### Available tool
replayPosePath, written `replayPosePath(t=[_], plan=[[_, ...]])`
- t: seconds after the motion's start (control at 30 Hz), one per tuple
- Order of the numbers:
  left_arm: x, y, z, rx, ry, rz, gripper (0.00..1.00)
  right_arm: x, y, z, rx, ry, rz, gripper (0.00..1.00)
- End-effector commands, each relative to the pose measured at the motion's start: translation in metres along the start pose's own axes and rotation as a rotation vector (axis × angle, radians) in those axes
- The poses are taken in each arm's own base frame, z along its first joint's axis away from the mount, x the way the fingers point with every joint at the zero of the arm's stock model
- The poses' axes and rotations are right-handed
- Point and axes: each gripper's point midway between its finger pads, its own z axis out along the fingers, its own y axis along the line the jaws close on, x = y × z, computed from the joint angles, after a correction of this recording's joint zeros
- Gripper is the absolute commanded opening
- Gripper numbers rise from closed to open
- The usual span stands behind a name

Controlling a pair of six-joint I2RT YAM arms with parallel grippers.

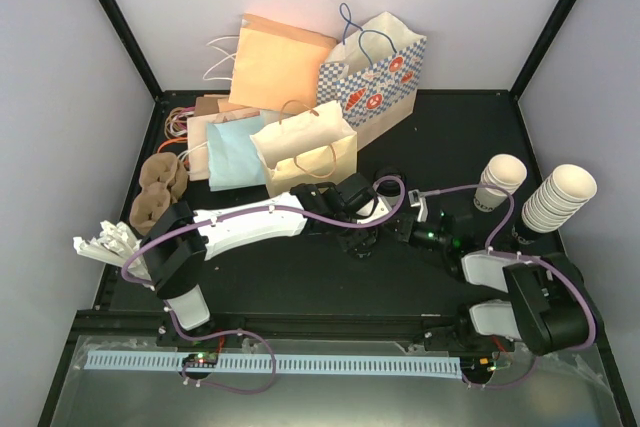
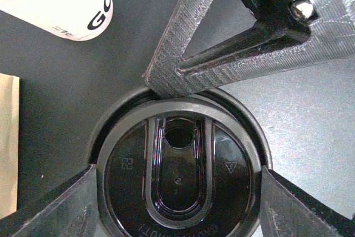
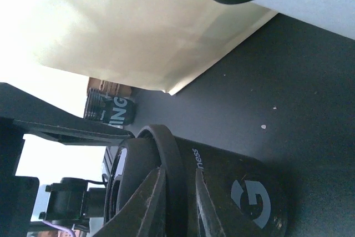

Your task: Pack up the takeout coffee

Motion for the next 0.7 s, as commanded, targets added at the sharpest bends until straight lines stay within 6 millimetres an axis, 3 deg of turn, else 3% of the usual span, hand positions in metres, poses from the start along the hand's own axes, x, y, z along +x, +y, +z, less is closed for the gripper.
replayPosePath(t=[0.0,0.23,0.67], plan=[[0.052,-0.021,0.035,0.089,0.187,-0.006,0.55,0.087,-0.049,-0.012,0.224,0.257,0.262,0.2],[0.052,-0.02,0.034,0.081,0.192,-0.013,0.55,0.04,-0.028,-0.022,0.324,0.141,0.085,0.32],[0.04,-0.022,0.014,0.079,0.14,0.014,0.55,-0.008,0.01,-0.03,0.304,0.008,-0.078,0.33]])
